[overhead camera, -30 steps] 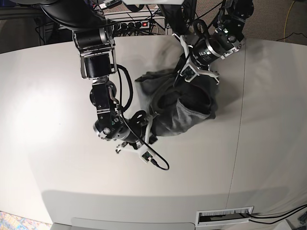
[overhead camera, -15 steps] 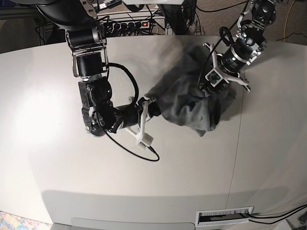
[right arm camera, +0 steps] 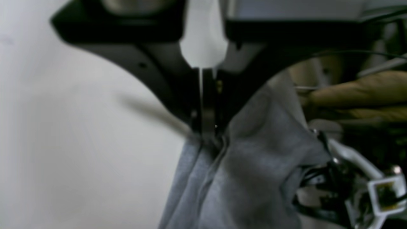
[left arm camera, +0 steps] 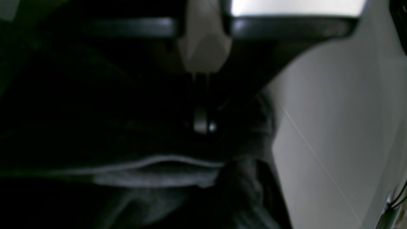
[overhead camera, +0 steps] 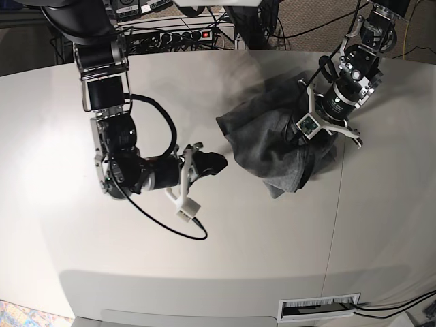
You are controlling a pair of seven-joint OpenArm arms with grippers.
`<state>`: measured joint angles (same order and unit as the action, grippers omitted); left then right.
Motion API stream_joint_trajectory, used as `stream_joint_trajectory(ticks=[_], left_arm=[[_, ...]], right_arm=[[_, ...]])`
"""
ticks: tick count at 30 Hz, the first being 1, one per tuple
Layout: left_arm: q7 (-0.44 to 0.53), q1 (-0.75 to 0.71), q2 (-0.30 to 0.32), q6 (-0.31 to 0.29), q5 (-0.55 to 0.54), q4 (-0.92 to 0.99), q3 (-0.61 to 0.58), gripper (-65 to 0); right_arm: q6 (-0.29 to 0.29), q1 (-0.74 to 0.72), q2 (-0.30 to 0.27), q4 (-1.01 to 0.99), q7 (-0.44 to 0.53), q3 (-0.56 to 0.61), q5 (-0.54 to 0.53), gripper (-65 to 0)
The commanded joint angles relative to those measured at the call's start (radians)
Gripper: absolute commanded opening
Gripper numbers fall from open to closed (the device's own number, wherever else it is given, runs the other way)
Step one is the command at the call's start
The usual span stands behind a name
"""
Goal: Fold the T-shirt properly
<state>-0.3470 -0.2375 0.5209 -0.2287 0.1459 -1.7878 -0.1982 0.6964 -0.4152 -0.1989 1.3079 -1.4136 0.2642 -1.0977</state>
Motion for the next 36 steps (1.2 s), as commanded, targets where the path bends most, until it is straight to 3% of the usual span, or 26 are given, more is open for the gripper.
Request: stream_joint_trajectory(ticks=[1, 6, 11, 15, 20, 25, 29, 32, 36], left_arm=[[0.030, 0.010, 0.009, 0.008, -0.002, -0.016, 0.005, -65.0], [0.032, 0.010, 0.008, 0.003, -0.054, -0.016, 0.005, -65.0], [0.034, 0.008, 0.008, 0.003, -0.054, -0.016, 0.005, -65.0], [0.033, 0.007, 0.008, 0.003, -0.053, -0.016, 0.005, -65.0], [0.033, 0.007, 0.008, 0.003, -0.077, -0.016, 0.005, -65.0], [0.033, 0.007, 0.008, 0.003, -0.079, -0.016, 0.005, -65.0], [0.033, 0.007, 0.008, 0.003, -0.079, -0.016, 0.005, -65.0], [0.033, 0.005, 0.008, 0.003, -0.079, -0.016, 0.005, -65.0], [0.032, 0.001, 0.008, 0.003, -0.079, -0.016, 0.005, -65.0]], right_arm=[[0.002, -0.031, -0.018, 0.056, 0.017, -0.004, -0.030, -64.3], [0.002, -0.036, -0.003, 0.158, 0.017, -0.003, -0.028, -62.5], [0.002, -0.039, 0.085, 0.158, 0.017, -0.002, -0.048, -41.9], [0.002, -0.045, 0.119, 0.158, 0.017, 0.034, -0.093, -41.3], [0.002, -0.053, 0.124, 0.158, 0.017, 0.177, -0.090, -41.3], [0.002, -0.053, 0.130, 0.158, 0.017, 0.314, 0.077, -41.3], [0.002, -0.053, 0.167, 0.158, 0.017, 0.339, 0.247, -41.4], [0.002, -0.053, 0.186, 0.158, 0.017, 0.339, 0.333, -44.5], [0.002, -0.061, 0.190, 0.158, 0.133, 0.336, 0.483, -64.8]])
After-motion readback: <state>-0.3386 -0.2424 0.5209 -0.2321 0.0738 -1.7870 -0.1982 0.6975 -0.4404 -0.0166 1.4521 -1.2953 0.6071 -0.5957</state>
